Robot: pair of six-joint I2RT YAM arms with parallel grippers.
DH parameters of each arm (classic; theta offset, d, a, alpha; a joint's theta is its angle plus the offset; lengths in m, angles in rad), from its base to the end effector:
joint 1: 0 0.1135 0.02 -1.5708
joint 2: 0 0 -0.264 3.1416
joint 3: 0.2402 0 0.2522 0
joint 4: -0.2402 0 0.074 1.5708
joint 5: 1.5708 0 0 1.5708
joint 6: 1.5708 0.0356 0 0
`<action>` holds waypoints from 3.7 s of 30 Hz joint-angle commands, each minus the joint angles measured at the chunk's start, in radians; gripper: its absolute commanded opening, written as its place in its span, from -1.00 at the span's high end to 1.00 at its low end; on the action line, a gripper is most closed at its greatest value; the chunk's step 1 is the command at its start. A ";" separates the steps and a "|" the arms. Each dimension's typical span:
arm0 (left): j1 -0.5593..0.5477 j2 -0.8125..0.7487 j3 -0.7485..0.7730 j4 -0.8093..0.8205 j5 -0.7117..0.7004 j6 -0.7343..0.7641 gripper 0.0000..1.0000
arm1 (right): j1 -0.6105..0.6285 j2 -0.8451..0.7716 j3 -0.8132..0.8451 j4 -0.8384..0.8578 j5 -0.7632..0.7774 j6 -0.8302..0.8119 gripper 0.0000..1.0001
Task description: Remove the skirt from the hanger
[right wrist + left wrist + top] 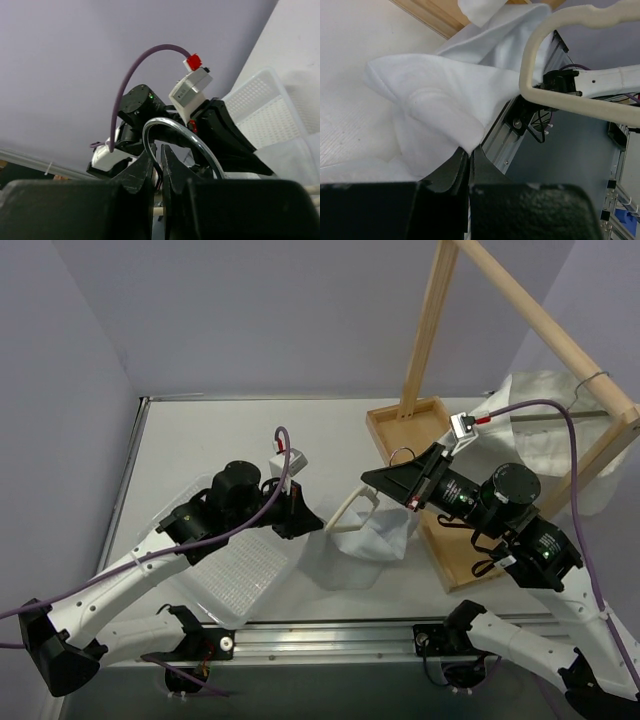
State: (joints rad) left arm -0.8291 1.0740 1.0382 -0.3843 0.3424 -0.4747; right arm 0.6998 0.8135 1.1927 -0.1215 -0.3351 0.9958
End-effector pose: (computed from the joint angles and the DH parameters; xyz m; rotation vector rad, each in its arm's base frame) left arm 0.1528 -0.1845 0.3529 0.6170 2.0761 -1.1427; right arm 0.1057 0.1043 0.4792 -0.1040 1.5266 1.6215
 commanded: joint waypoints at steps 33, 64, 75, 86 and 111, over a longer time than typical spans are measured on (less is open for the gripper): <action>0.159 -0.155 0.551 -0.651 -0.830 0.193 0.95 | -0.005 -0.042 0.079 -0.096 0.051 -0.085 1.00; 0.521 -0.327 -0.129 -0.379 -0.104 -0.257 -0.64 | -0.006 0.052 -0.022 -0.199 0.077 -0.151 1.00; 0.521 -0.496 0.077 -0.425 -0.211 -0.248 -0.59 | -0.013 0.062 -0.094 -0.266 0.134 -0.149 1.00; 0.479 -0.283 0.229 -0.051 0.542 -0.043 -0.54 | -0.013 0.075 -0.122 -0.398 0.212 -0.138 1.00; 0.113 -0.117 0.321 -0.205 0.343 0.160 -0.49 | -0.013 0.092 -0.071 -0.431 0.211 -0.132 1.00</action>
State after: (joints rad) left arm -0.6952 0.9493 1.3117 -0.5804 0.7387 -0.3496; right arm 0.6933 0.8959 1.0798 -0.5446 -0.1349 0.8593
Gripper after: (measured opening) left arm 0.748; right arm 0.024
